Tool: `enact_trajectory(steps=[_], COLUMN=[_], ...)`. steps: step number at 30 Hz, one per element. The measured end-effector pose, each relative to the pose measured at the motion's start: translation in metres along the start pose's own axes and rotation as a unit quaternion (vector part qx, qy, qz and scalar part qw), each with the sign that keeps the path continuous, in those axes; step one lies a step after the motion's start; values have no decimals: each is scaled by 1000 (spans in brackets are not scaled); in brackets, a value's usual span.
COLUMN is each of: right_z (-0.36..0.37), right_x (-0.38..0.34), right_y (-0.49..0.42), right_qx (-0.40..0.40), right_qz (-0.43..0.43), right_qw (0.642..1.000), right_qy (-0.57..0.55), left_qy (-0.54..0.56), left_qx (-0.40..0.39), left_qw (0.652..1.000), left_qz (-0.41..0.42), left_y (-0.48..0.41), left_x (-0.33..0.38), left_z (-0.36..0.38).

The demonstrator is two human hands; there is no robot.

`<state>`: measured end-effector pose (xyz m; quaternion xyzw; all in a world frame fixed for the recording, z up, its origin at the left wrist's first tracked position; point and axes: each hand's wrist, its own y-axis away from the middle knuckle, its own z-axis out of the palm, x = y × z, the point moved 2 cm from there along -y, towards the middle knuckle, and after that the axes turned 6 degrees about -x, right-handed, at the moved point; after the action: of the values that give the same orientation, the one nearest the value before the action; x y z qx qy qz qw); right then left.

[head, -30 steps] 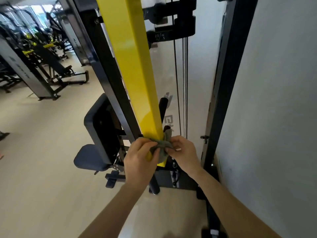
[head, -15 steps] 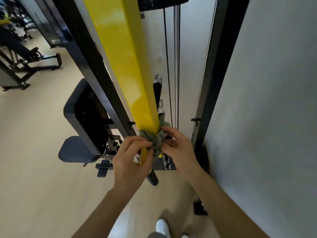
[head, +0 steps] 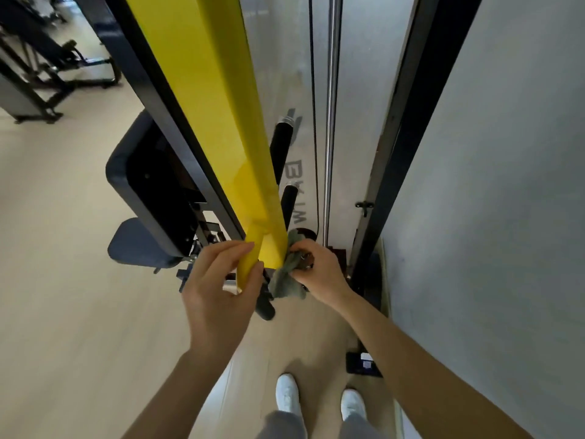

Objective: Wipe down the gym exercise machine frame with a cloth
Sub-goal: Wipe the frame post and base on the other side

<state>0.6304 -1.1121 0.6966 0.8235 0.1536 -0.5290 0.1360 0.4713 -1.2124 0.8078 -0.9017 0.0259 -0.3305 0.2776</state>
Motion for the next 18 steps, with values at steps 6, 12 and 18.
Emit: enact_trajectory(steps=[6, 12, 18], right_z=[-19, -17, 7], right_x=[8, -28, -2], right_y=[0, -3, 1], right_qx=[18, 34, 17], right_qz=[6, -49, -25], right_qw=[998, 983, 994], right_qy=[-61, -175, -101], left_qy=[20, 19, 15], left_qx=[15, 27, 41], left_qw=[998, 997, 995], left_qz=[-52, -67, -87], left_y=[11, 16, 17], left_x=[12, 17, 14], left_z=[4, 8, 7])
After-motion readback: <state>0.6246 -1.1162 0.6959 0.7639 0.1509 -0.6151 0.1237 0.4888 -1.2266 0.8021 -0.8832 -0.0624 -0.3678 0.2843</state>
